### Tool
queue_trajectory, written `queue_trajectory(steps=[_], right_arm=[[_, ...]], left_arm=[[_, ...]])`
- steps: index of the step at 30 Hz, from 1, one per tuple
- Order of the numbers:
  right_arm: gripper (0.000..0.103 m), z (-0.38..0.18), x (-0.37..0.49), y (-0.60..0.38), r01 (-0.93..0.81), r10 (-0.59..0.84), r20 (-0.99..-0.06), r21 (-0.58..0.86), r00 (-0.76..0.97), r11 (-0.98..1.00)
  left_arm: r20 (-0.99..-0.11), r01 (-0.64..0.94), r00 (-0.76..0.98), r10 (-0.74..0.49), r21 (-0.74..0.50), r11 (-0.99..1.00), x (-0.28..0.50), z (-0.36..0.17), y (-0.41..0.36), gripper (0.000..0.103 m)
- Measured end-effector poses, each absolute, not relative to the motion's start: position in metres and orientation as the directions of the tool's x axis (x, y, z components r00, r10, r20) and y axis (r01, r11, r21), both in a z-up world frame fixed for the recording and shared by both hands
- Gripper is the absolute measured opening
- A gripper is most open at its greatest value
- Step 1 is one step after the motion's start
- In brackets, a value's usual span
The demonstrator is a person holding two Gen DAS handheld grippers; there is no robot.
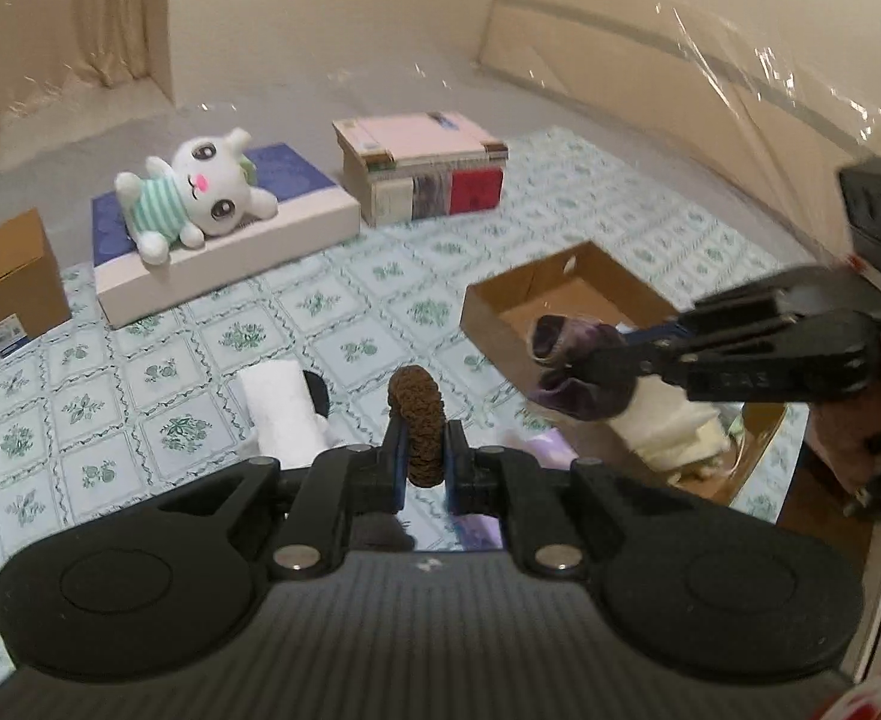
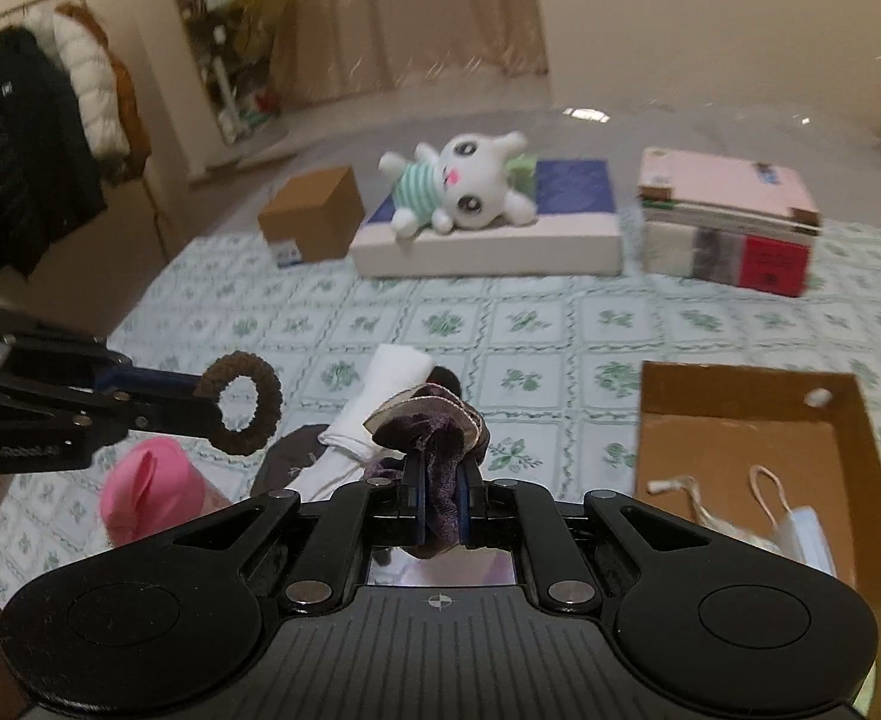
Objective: Organize soft objects
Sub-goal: 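Carry the hair tie and scrunchie into the cardboard tray and open both grippers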
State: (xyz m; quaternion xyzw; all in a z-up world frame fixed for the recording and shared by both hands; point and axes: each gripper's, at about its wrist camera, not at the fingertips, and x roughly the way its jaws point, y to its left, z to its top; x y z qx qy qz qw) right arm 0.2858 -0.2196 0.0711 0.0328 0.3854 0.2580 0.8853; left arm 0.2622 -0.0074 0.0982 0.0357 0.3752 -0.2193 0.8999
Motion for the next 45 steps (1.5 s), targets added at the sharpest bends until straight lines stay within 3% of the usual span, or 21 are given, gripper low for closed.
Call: queue_trajectory(steps=[7,17,28,45], right_arm=[[0.009,0.084,0.229,-0.266,-0.333,0.459,-0.596,0.316,0.659,0.888],[0.009,0.072,0.159,-0.327,-0.187,0.341,-0.566,0.313,0.751,0.931],[0.009,0.062,0.118,-0.383,-0.075,0.267,-0.568,0.338,0.779,0.938],[0.009,0.036,0.125,-0.431,0.000,0.230,-0.597,0.359,0.769,0.933]], left_arm=[[-0.613,0.362,0.691,-0.382,-0.162,0.918,0.211,0.098,-0.032,0.010],[-0.552,0.345,0.706,-0.444,-0.279,0.896,0.160,0.083,-0.085,0.010],[-0.564,0.395,0.669,-0.484,-0.281,0.875,0.145,0.070,-0.144,0.010],[-0.608,0.429,0.595,-0.526,-0.313,0.847,0.170,0.024,-0.208,0.010]])
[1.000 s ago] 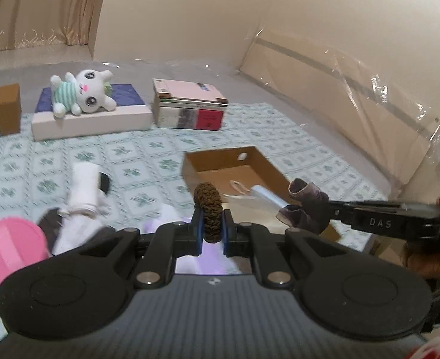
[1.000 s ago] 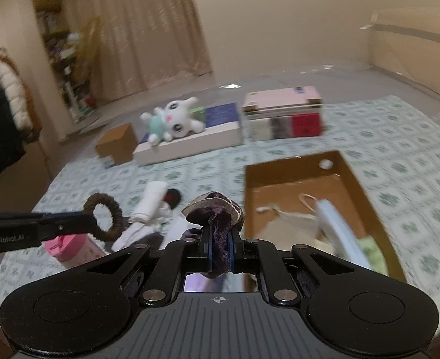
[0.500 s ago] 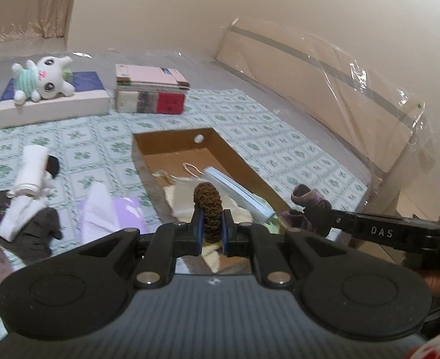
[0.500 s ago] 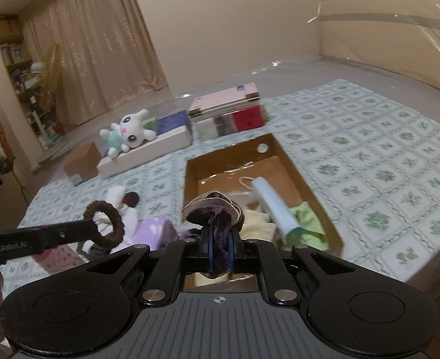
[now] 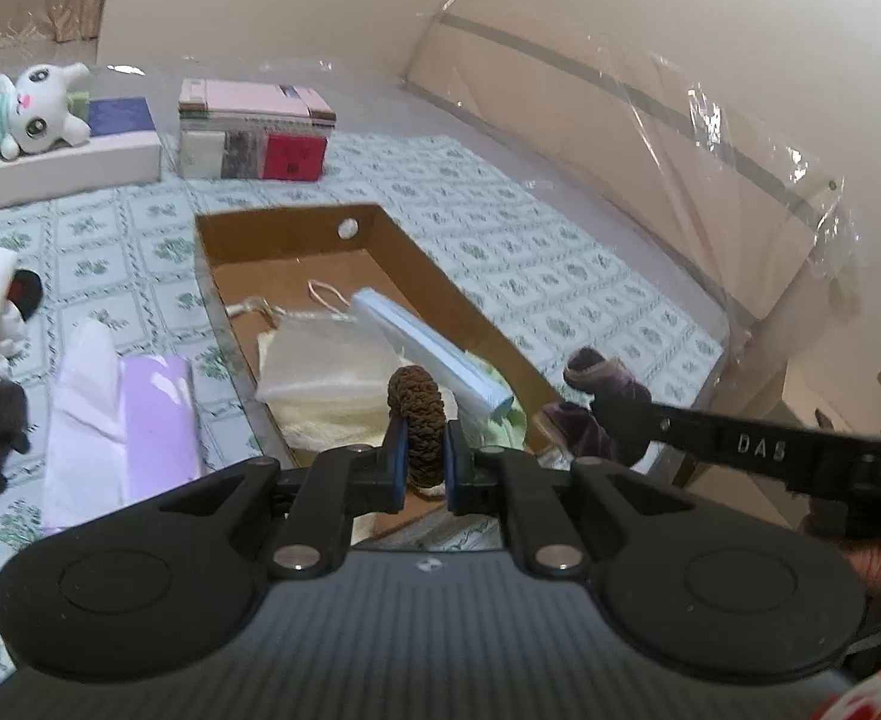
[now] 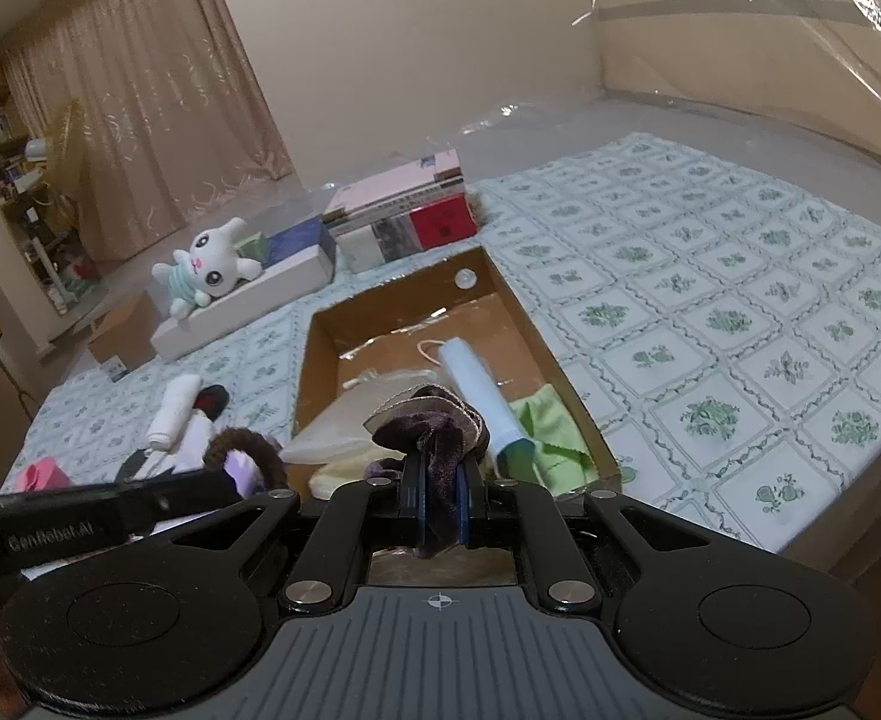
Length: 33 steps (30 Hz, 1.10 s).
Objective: Organize soft objects
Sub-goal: 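Carry the hair tie and scrunchie into the cardboard tray and open both grippers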
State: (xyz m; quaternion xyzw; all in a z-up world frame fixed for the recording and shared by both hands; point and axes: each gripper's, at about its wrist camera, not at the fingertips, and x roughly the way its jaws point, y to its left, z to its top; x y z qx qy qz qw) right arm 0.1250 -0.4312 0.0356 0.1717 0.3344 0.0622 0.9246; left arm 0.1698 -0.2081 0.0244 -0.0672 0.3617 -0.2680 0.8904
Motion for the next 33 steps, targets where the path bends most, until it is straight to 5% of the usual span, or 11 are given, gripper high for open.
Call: queue_trajectory(steps=[33], right_arm=[[0.010,-0.040,0.201,-0.425,-0.020,0.220,-0.709,0.279,0.671,0.960]], left_arm=[[-0.687,0.428,0.550,-0.475,-0.256,0.867,0.218,-0.052,-0.245,0.010]])
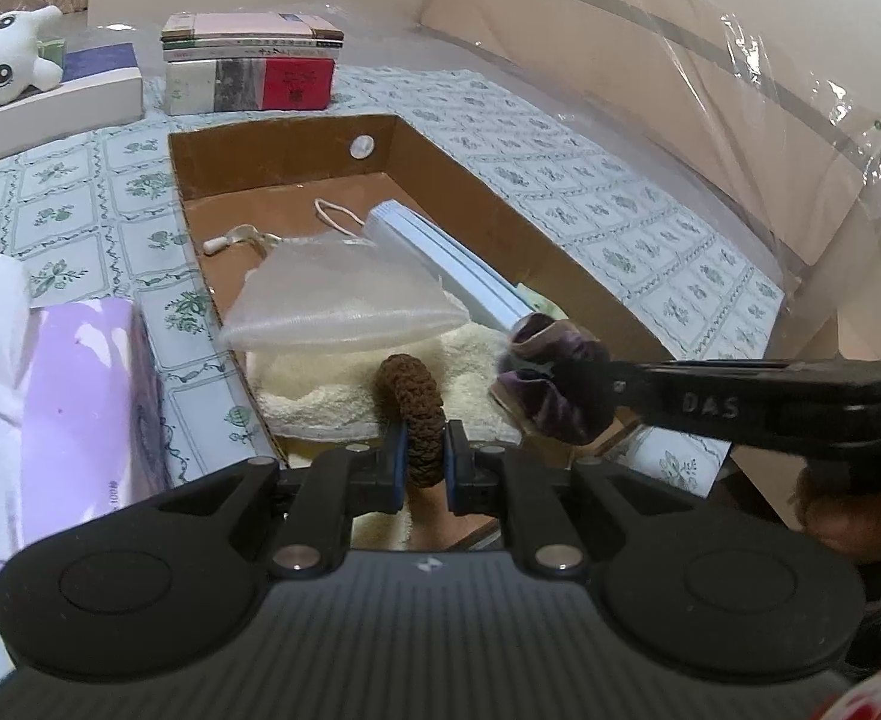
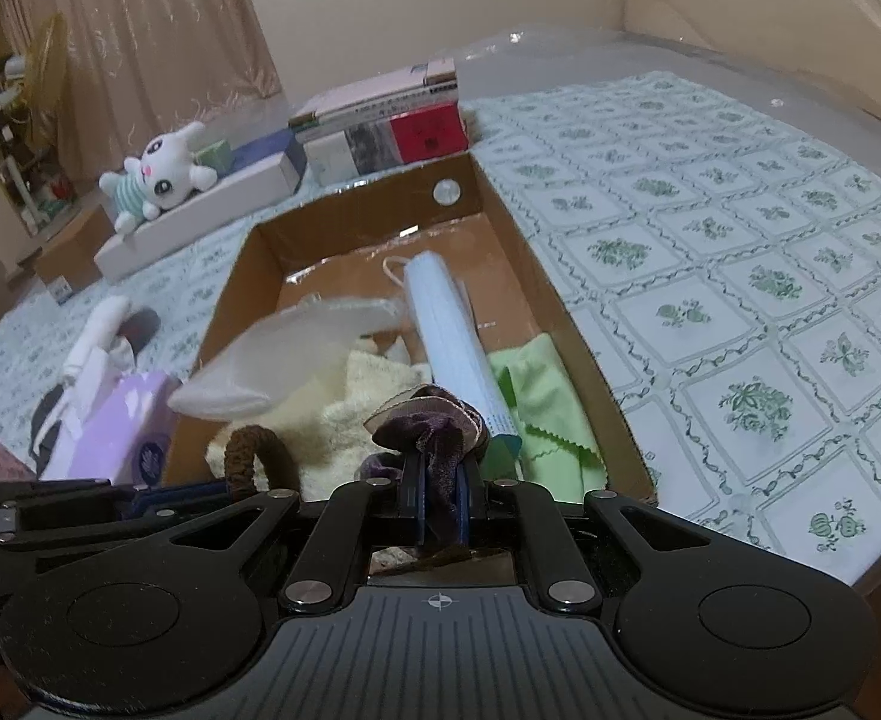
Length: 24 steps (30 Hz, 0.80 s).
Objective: Organize soft objects
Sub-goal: 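Carry the hair tie and scrunchie into the cardboard tray and open both grippers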
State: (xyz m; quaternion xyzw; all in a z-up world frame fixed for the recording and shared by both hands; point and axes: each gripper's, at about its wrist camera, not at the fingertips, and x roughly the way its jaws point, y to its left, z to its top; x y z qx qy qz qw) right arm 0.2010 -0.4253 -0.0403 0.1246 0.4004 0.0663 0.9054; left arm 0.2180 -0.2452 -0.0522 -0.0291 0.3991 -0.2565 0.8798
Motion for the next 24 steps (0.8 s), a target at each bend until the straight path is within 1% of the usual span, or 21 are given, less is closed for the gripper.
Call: queue_trajectory(steps=[8,11,12,13,14,15,16,17,18,24], right_arm=[[0.010,-0.048,0.200,-0.426,-0.024,0.214,-0.710,0.268,0.671,0.963],[0.010,-0.048,0.198,-0.428,-0.023,0.211,-0.702,0.267,0.680,0.963],[0.012,-0.047,0.197,-0.428,-0.023,0.211,-0.700,0.268,0.682,0.963],[0.014,-0.046,0.196,-0.428,-0.024,0.212,-0.696,0.269,0.687,0.963],[0.022,-0.045,0.194,-0.429,-0.024,0.211,-0.690,0.271,0.693,0.962],[0.034,-0.043,0.191,-0.429,-0.021,0.207,-0.685,0.270,0.699,0.963],[0.040,-0.041,0.189,-0.430,-0.020,0.206,-0.675,0.272,0.708,0.962],[0.049,-0.039,0.186,-0.430,-0.021,0.207,-0.665,0.277,0.717,0.961],[0.051,-0.036,0.183,-0.431,-0.021,0.207,-0.655,0.281,0.727,0.959],[0.052,-0.020,0.164,-0.437,0.004,0.194,-0.621,0.303,0.760,0.953]], left_arm=[[-0.698,0.454,0.542,-0.469,-0.226,0.862,0.215,-0.053,-0.250,0.012],[-0.690,0.466,0.539,-0.483,-0.233,0.854,0.213,-0.051,-0.250,0.023],[-0.686,0.467,0.544,-0.483,-0.230,0.854,0.212,-0.049,-0.249,0.028],[-0.682,0.471,0.548,-0.484,-0.226,0.853,0.210,-0.048,-0.249,0.030],[-0.680,0.474,0.551,-0.484,-0.222,0.852,0.209,-0.046,-0.249,0.031],[-0.677,0.477,0.556,-0.483,-0.216,0.852,0.207,-0.044,-0.248,0.031],[-0.673,0.476,0.563,-0.480,-0.211,0.854,0.205,-0.042,-0.246,0.031],[-0.669,0.475,0.568,-0.480,-0.210,0.855,0.204,-0.040,-0.245,0.031],[-0.665,0.474,0.573,-0.480,-0.210,0.855,0.201,-0.038,-0.244,0.031],[-0.638,0.463,0.608,-0.471,-0.197,0.864,0.184,-0.023,-0.231,0.031]])
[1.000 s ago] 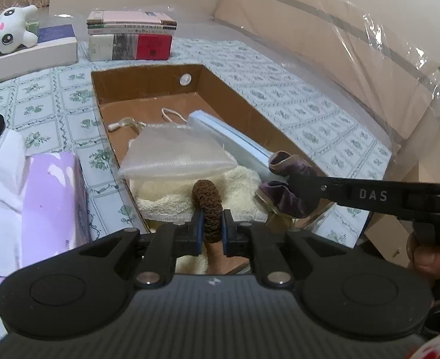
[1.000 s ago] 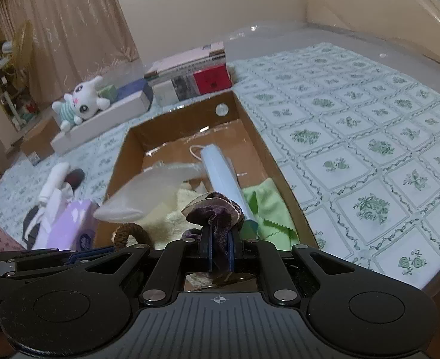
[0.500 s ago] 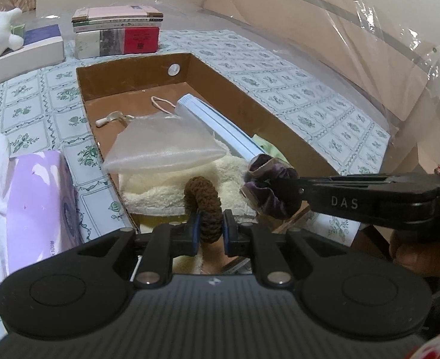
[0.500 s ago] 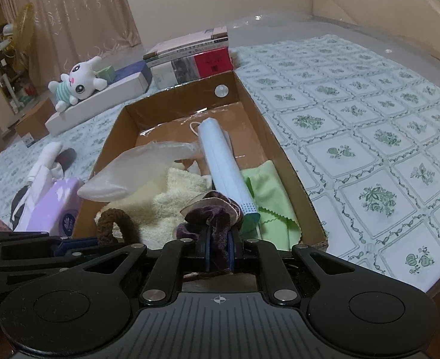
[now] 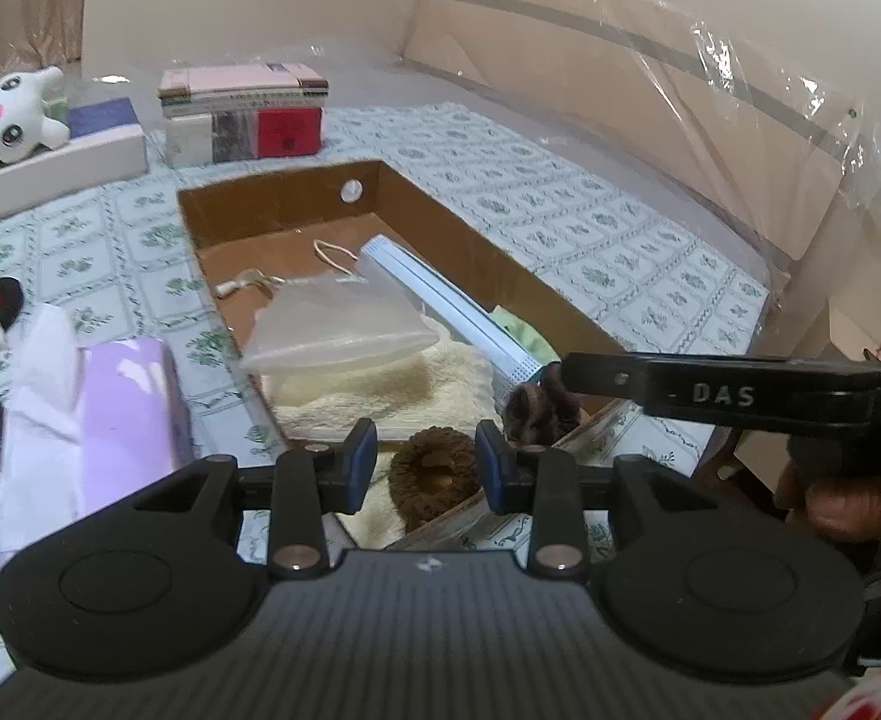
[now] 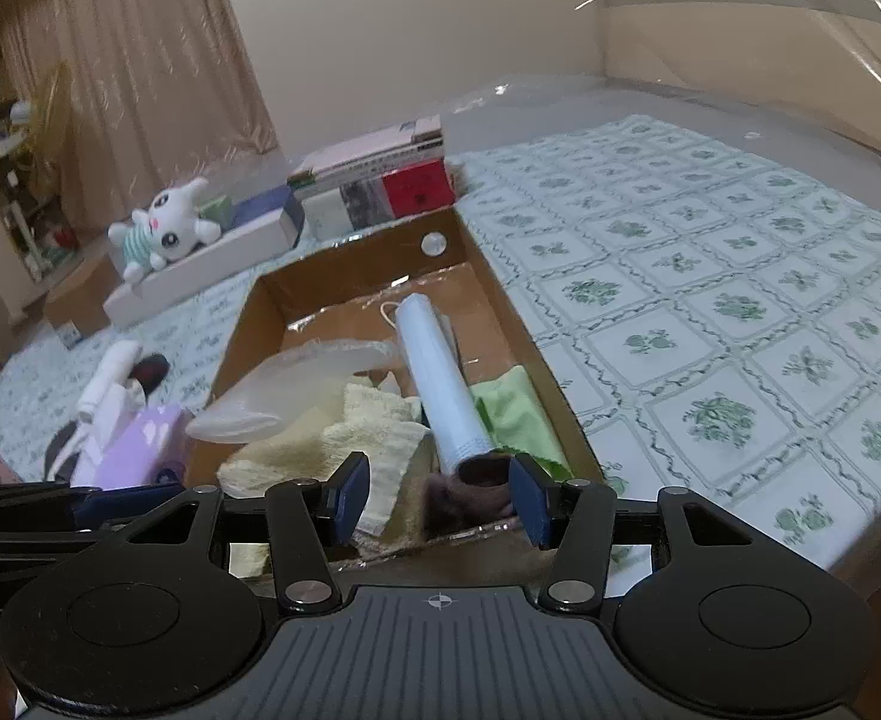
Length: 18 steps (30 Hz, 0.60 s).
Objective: Organize soft objects
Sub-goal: 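Carry the hair tie and scrunchie into the cardboard tray and open both grippers, then move both grippers back toward the white socks by the pink tumbler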
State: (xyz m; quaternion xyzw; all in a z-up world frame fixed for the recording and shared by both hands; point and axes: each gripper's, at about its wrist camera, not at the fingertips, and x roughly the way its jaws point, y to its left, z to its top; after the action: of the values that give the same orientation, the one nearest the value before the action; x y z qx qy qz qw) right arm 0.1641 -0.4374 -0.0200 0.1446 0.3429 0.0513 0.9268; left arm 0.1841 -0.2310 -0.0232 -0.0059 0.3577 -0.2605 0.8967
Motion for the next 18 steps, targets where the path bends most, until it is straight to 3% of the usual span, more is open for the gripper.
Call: queue_trajectory(steps=[18], right_arm=[[0.053,0.013,0.096,-0.396,0.000,0.247,-0.580,0.393,0.776,0.920]], left_arm=[[-0.594,0.326,0.712,-0.374,-0.192,0.926,0.123,0.011,-0.142,0.033]])
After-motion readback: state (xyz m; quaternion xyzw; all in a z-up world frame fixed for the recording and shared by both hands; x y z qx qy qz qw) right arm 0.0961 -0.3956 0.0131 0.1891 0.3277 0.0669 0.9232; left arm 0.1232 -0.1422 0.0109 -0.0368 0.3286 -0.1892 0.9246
